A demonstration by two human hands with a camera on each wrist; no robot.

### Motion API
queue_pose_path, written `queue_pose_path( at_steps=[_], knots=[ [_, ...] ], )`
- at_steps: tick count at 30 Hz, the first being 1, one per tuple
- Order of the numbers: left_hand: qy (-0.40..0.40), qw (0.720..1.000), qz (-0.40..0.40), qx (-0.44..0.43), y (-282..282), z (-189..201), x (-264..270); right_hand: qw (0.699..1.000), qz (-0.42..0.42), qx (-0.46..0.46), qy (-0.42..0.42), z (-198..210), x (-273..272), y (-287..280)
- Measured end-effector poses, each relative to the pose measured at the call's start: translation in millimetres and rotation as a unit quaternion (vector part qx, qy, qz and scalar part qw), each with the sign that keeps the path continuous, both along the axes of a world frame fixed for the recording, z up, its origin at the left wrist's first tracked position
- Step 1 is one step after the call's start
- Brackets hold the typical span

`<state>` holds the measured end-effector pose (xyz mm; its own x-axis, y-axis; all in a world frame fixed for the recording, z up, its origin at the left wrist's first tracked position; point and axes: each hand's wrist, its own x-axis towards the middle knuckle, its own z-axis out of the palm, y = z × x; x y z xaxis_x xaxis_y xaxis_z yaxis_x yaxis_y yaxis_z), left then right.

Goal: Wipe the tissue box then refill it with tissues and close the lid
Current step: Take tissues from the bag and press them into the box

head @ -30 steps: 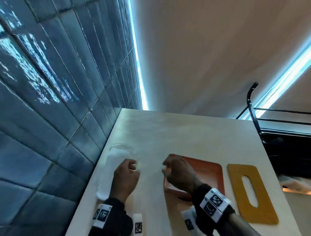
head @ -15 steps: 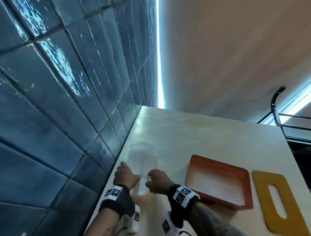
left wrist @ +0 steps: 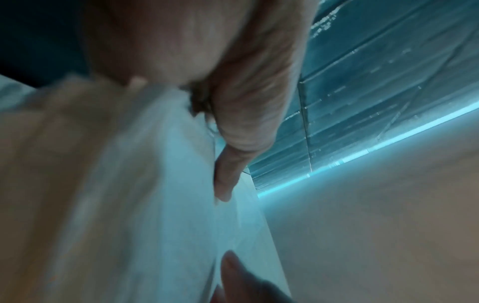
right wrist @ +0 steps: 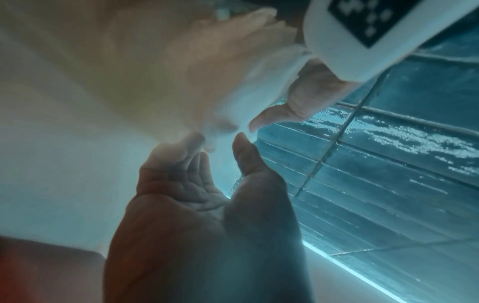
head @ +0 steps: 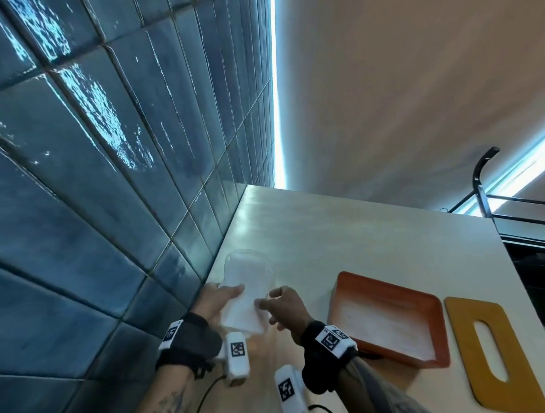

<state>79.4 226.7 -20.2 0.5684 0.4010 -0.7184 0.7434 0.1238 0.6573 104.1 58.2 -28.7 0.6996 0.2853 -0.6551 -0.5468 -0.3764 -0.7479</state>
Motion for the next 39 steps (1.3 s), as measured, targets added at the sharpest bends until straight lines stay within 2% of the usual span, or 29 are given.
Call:
queue_pose_path(
  at_steps=[4, 7, 10, 14, 22, 26, 28, 30, 34, 39],
  knots=[
    [0.015, 0.991, 0.015, -0.133, 11, 1, 4, 0.996, -0.024, 0.079, 0.039, 2, 2, 1],
    [0.021, 0.973, 0.013, -0.231, 11, 3, 1, 0.974, -0.065, 0.179, 0.123, 3, 2, 1],
    [0.013, 0.972, 0.007, -0.234, 9, -6, -2, 0.945, -0.061, 0.258, 0.195, 7, 1, 2],
    [-0.013, 0.982, 0.000, -0.186, 1, -15, -8, 0.922, -0.067, 0.313, 0.218, 7, -1, 3],
    [0.006, 0.964, 0.022, -0.264, -10, -8, -13, 0.940, -0.064, 0.285, 0.177, -2, -7, 5],
    [-0.050, 0.959, 0.048, -0.275, -13, -4, -11, 0.954, 0.000, 0.265, 0.141, 12, -8, -16],
    [-0.085, 0.960, 0.061, -0.260, -10, 5, -8, 0.962, 0.052, 0.242, 0.111, 22, -8, -37],
    [-0.125, 0.958, 0.054, -0.251, -11, 17, -3, 0.966, 0.069, 0.237, 0.079, 31, -5, -67],
    [-0.182, 0.951, -0.045, -0.244, -27, 44, 4, 0.955, -0.030, 0.289, 0.063, 46, 7, -138],
    [-0.179, 0.933, -0.163, -0.268, -84, 63, 9, 0.924, -0.180, 0.338, 0.024, 65, 13, -209]
  ],
)
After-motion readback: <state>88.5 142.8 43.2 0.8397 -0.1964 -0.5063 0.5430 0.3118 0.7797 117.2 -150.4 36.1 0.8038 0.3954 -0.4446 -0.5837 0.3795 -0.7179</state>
